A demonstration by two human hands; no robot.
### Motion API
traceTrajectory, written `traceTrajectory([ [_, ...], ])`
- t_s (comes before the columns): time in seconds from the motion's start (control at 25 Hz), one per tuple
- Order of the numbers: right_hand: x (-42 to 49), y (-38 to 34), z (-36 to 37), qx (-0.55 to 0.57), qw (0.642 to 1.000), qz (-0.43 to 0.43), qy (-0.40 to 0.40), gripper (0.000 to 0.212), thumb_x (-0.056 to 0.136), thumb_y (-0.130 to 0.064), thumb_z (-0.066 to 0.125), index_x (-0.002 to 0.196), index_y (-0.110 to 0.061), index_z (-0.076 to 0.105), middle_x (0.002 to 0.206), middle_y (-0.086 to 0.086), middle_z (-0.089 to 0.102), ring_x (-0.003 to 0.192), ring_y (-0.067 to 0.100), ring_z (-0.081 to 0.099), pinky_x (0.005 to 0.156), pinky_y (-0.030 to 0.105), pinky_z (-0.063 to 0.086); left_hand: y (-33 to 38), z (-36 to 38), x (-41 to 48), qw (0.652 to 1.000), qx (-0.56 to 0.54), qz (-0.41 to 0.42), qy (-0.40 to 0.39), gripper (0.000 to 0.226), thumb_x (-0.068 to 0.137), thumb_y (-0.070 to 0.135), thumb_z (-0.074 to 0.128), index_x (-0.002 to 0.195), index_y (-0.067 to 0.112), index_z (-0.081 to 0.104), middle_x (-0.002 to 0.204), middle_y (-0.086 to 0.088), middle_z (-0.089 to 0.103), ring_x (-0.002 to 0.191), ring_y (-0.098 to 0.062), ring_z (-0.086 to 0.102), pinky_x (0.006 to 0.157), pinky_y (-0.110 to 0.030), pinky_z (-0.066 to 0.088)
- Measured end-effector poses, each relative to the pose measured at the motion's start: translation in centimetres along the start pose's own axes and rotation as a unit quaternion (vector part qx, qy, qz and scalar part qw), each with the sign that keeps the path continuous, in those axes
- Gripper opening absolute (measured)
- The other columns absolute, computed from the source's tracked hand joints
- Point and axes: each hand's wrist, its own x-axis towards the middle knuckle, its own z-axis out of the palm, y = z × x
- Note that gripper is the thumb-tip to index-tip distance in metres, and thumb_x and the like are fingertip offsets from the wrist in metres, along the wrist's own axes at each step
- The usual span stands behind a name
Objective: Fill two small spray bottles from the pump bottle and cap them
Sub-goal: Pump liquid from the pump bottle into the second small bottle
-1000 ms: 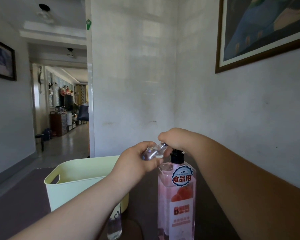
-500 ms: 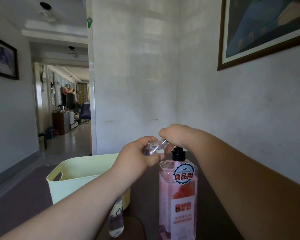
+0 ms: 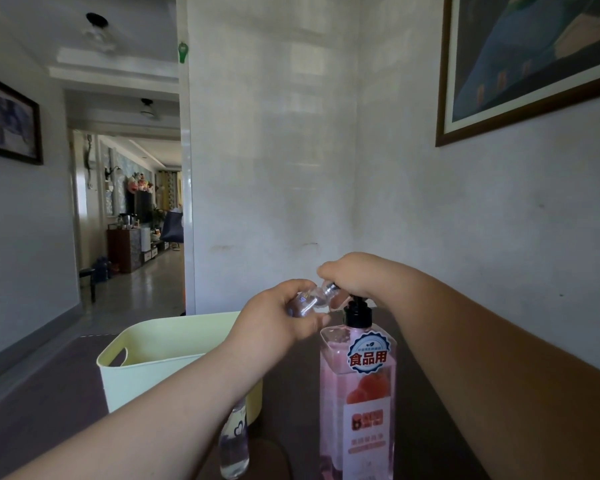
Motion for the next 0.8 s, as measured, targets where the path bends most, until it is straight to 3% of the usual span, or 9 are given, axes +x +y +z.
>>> traceTrajectory([
  [0.08,-0.1,-0.4,-0.5,0.024,1.0,-0.004,-0.002,0.041,0.094,-0.036,0.038,0.109,-0.005,0.061,0.09,0.012,0.074,0.079,0.028,0.064,0.082,0.035,0.05,0.2,-0.1,0.2,1.0,-0.004,0.003,0.006,0.037,0.075,0.025,0.075,0.11,0.026,0.063,0.093,0.003,0.068,0.081,-0.011,0.057,0.073,-0.019,0.043],
  [0.16,-0.1,-0.6,-0.6,0.008,1.0,0.002,-0.014,0.041,0.096,-0.032,0.037,0.114,-0.003,0.06,0.1,0.016,0.074,0.083,0.03,0.064,0.075,0.032,0.049,0.2,-0.1,0.2,1.0,-0.012,0.001,0.006,0.036,0.075,0.024,0.075,0.109,0.025,0.064,0.092,0.002,0.068,0.08,-0.011,0.057,0.073,-0.018,0.043],
  [0.28,-0.2,-0.6,-0.3,-0.007,1.0,0.004,-0.023,0.03,0.097,-0.022,0.037,0.102,-0.002,0.058,0.099,0.016,0.074,0.08,0.028,0.059,0.064,0.029,0.043,0.0,0.0,0.1,1.0,-0.006,0.004,0.008,0.034,0.075,0.025,0.075,0.107,0.027,0.064,0.091,0.003,0.068,0.078,-0.01,0.057,0.068,-0.01,0.041],
  [0.4,-0.1,-0.1,0.3,-0.065,0.998,-0.014,-0.023,0.021,0.097,-0.013,0.036,0.098,-0.004,0.056,0.113,0.017,0.069,0.083,0.025,0.051,0.068,0.03,0.042,-0.2,0.3,0.1,1.0,-0.006,0.0,-0.002,0.031,0.074,0.024,0.075,0.104,0.025,0.065,0.091,0.001,0.069,0.08,-0.014,0.059,0.077,-0.02,0.046],
  [0.56,0.0,0.1,0.8,-0.074,0.997,-0.002,-0.009,0.03,0.097,-0.01,0.032,0.108,0.0,0.059,0.123,0.019,0.063,0.078,0.023,0.045,0.058,0.026,0.032,-0.4,0.6,-0.2,1.0,-0.008,-0.005,-0.001,0.033,0.075,0.022,0.075,0.106,0.024,0.065,0.097,-0.002,0.072,0.089,-0.019,0.064,0.085,-0.028,0.049],
  [0.68,-0.3,-0.2,0.5,0.002,1.0,0.005,-0.009,0.028,0.097,-0.014,0.039,0.112,-0.002,0.059,0.119,0.018,0.064,0.061,0.017,0.049,0.052,0.021,0.04,-0.5,0.5,-0.1,1.0,-0.017,-0.003,0.002,0.031,0.074,0.021,0.075,0.104,0.024,0.065,0.095,0.0,0.071,0.081,-0.014,0.061,0.08,-0.025,0.047],
  [0.8,-0.4,-0.1,0.3,0.024,0.999,0.018,-0.016,0.037,0.094,-0.02,0.038,0.115,-0.001,0.061,0.083,0.009,0.071,0.062,0.02,0.05,0.058,0.026,0.037,-0.3,0.3,0.0,1.0,-0.015,-0.001,0.002,0.033,0.074,0.022,0.076,0.105,0.024,0.065,0.095,-0.001,0.071,0.083,-0.015,0.061,0.079,-0.024,0.046],
])
